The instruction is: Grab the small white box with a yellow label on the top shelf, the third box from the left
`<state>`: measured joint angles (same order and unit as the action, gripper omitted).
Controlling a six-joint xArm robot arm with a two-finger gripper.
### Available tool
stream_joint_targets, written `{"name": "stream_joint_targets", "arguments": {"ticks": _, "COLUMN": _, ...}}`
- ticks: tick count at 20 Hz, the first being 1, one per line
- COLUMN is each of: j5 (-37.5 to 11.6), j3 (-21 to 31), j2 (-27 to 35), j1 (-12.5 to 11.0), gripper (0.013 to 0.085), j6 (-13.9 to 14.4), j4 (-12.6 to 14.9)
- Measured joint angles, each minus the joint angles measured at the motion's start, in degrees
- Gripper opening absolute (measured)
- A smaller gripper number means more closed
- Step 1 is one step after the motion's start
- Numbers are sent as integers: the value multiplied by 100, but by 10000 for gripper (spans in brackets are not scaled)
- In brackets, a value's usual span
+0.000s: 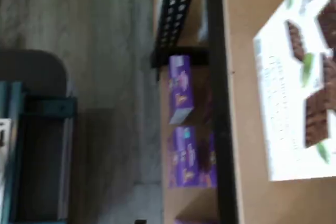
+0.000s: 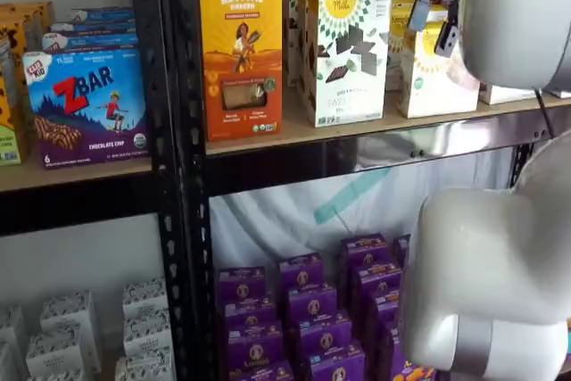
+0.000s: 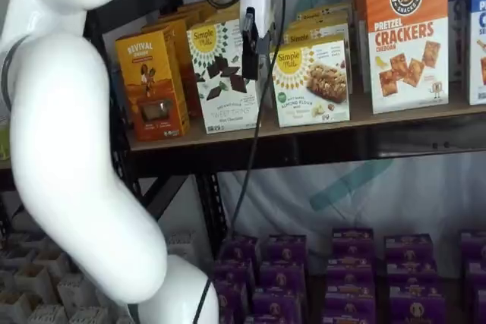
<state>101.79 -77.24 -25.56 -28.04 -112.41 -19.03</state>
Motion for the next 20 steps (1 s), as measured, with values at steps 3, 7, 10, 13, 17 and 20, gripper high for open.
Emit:
{"name": "stream_joint_targets", "arguments": {"ticks": 3, "j5": -348, "j3": 74, "j2": -3, "j1": -218, "gripper": 850, "j6": -109, "j4": -443}}
{"name": "stream_joint_targets", "arguments": {"ticks": 7, "j5": -662, "j3": -4, "j2": 179, "j1": -266, "gripper": 850, "j6": -183, "j4": -568}}
{"name": "stream_joint_targets", "arguments": {"ticks": 10, "j5": -873, "j3": -98, "j2": 388, "j1": -206, "gripper": 850, "j6": -224, "j4": -456}}
{"name": "stream_joint_targets", "arguments": {"ticks": 13, "j5": -1102, "j3": -132, "j2": 564, "j1": -155, "gripper": 850, "j6": -261, "j4": -382}}
{"name": "stream_joint_targets", "arguments": {"ticks": 17, "j5": -1204, "j3": -271, "j2": 824, "j1": -59, "gripper": 850, "j6": -268, "j4": -167}}
{"name": "stream_joint_targets", "arguments": {"ticks": 20, "j5": -983, "j3": -525, "j2": 1072, "j1": 38, "gripper": 850, "j6": -218, "j4": 147}}
